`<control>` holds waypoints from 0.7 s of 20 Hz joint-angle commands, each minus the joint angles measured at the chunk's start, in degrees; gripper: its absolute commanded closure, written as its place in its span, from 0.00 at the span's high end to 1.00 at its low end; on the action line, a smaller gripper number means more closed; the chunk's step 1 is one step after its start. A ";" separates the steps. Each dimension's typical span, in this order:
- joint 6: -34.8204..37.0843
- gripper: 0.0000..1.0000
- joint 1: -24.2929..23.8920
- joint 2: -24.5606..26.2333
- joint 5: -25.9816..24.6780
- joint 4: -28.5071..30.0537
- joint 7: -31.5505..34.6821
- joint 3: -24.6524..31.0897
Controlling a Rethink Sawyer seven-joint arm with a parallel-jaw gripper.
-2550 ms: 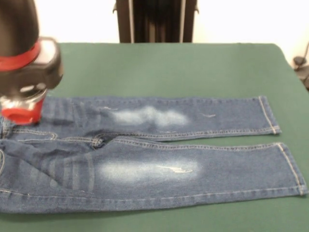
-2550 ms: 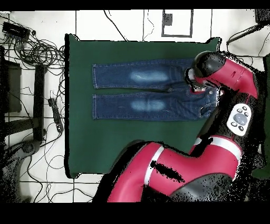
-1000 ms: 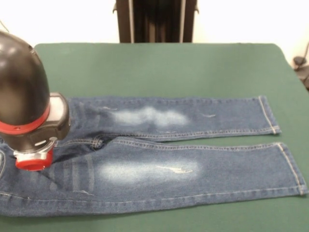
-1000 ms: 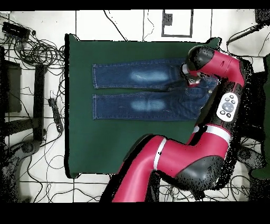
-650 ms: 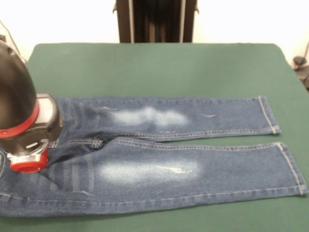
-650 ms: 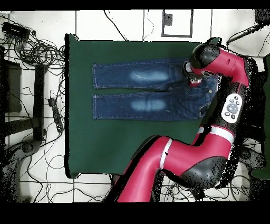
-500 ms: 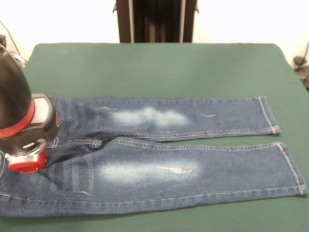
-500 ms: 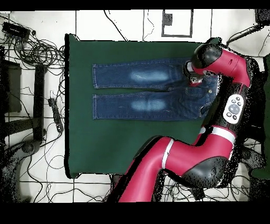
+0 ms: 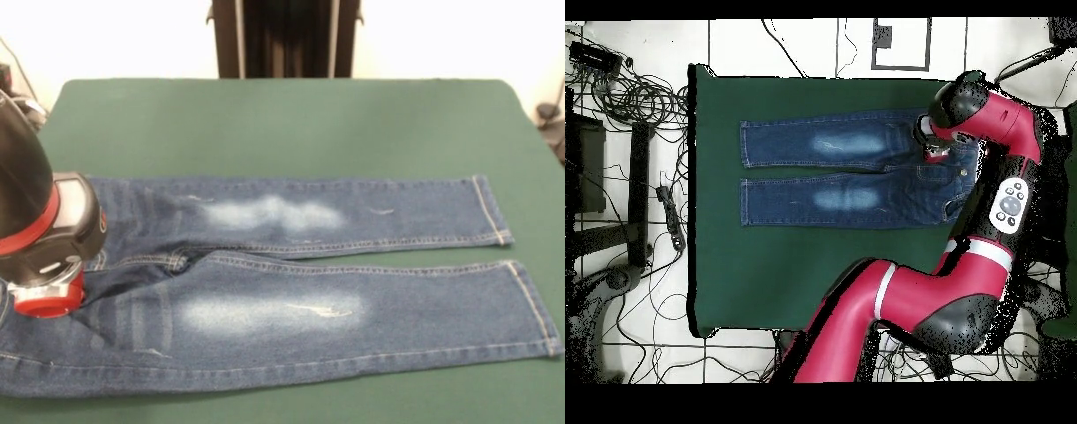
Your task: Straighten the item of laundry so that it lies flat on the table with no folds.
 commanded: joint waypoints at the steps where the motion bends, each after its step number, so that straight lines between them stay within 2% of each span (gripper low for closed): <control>1: -7.53 0.00 4.47 1.59 -0.15 6.15 -10.23 4.81; 7: -4.56 0.00 7.41 -3.97 -2.82 12.96 -8.83 8.29; 14: -2.18 0.00 11.17 -12.57 -4.37 24.24 -6.35 10.91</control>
